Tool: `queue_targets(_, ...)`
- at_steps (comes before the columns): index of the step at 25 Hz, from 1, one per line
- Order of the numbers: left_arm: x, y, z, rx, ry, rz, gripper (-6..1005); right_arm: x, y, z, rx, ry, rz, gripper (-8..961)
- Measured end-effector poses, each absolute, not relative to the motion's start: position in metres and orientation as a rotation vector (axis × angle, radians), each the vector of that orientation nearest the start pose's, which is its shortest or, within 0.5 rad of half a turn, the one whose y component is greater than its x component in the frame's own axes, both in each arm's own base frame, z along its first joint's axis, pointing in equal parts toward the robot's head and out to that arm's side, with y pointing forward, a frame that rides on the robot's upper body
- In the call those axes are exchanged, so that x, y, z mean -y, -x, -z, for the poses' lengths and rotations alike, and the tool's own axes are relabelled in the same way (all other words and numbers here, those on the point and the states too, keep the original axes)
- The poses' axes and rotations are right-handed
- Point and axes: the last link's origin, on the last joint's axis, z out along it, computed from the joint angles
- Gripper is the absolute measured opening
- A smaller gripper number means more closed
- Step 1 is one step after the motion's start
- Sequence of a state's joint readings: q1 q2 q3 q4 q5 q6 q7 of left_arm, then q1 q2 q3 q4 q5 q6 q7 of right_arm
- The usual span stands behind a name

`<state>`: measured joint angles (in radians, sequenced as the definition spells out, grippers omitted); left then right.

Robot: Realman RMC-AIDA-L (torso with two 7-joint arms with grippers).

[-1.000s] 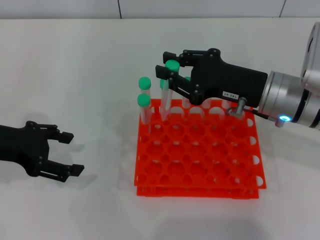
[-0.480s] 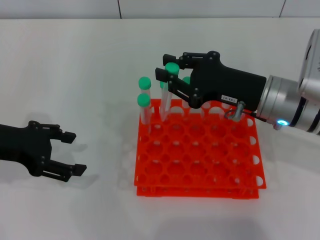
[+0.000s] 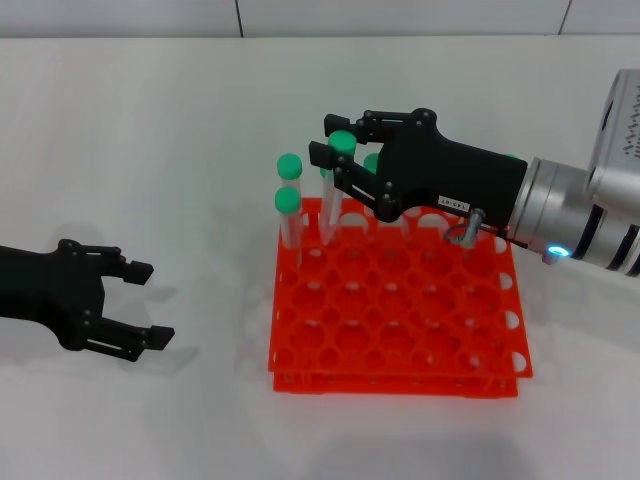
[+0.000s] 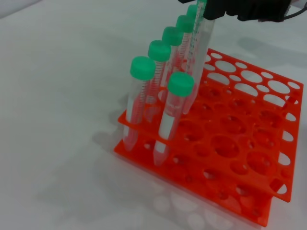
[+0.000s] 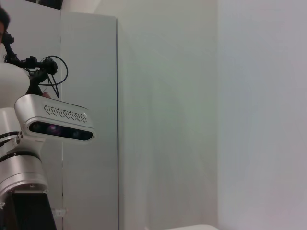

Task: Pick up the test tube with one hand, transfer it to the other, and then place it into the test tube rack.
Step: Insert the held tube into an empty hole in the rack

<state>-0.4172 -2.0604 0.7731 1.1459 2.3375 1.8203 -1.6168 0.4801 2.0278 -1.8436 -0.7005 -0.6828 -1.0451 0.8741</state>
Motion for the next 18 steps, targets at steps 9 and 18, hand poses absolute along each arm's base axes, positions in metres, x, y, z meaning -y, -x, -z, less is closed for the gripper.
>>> queue_targets(9, -0.2934, 0.2789, -0.0572, 0.618, 2.925, 0.070, 889, -0.3404, -0.1669, 0.0717, -0.172, 2.533, -0.999, 273)
queue_targets(18, -0.2934, 0.2778, -0.0556, 0.616, 2.930, 0.072, 888, -0.3408, -0.1715, 0.0738, -0.183, 2.535, -0.972, 272)
